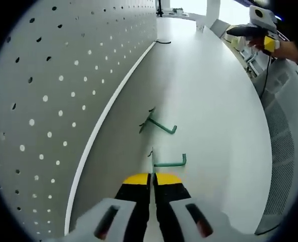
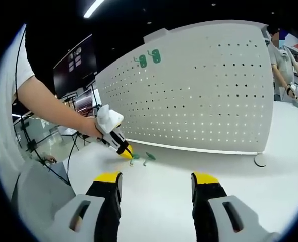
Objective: Insert the hook assembly into the mounting plate slot until the hook locks in place.
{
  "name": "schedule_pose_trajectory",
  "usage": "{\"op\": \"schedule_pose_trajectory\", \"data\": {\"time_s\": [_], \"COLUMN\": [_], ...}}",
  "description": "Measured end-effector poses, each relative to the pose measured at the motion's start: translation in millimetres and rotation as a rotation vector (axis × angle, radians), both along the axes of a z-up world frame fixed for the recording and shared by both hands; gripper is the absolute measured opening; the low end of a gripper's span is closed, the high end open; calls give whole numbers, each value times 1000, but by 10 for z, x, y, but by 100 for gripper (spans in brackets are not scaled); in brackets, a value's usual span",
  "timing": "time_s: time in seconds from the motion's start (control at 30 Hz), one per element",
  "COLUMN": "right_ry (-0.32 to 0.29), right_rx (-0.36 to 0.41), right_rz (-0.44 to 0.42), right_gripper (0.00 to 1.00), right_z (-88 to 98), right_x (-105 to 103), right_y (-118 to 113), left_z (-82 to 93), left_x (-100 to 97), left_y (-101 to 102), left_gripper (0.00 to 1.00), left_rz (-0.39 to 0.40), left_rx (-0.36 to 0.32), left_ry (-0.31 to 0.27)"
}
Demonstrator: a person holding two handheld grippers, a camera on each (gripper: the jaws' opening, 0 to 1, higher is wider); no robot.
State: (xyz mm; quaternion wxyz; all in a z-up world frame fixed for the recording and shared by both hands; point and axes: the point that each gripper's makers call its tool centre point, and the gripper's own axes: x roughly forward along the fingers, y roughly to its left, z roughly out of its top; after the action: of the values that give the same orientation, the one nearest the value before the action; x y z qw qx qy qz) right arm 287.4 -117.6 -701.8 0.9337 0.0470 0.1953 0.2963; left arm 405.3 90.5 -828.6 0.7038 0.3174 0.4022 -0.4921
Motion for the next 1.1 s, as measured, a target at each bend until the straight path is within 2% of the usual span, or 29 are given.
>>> {"op": "schedule_pose_trajectory", "data": {"time_s": [0.13,0.5,0.73,1.1], "right_ry": [-1,-6,-3,-8], "right_rx": [0,0,5,9], "right_rz": [2,1,-6,-7], "right_gripper": [54,54,53,53], "right_z": [7,6,5,14], "right_x": [-1,9,15,21], "right_y": [9,3,-11,-8], "left_z": [3,171,222,395], "left_x": [-4,29,36,22], "left_y": [-6,-94,-92,-199], "left_gripper": [2,1,1,1], "left_rz": [-9,46,68,102], "left_rx": [5,-104,-132,-219], "left_ry": [-4,-42,-63,-112]}}
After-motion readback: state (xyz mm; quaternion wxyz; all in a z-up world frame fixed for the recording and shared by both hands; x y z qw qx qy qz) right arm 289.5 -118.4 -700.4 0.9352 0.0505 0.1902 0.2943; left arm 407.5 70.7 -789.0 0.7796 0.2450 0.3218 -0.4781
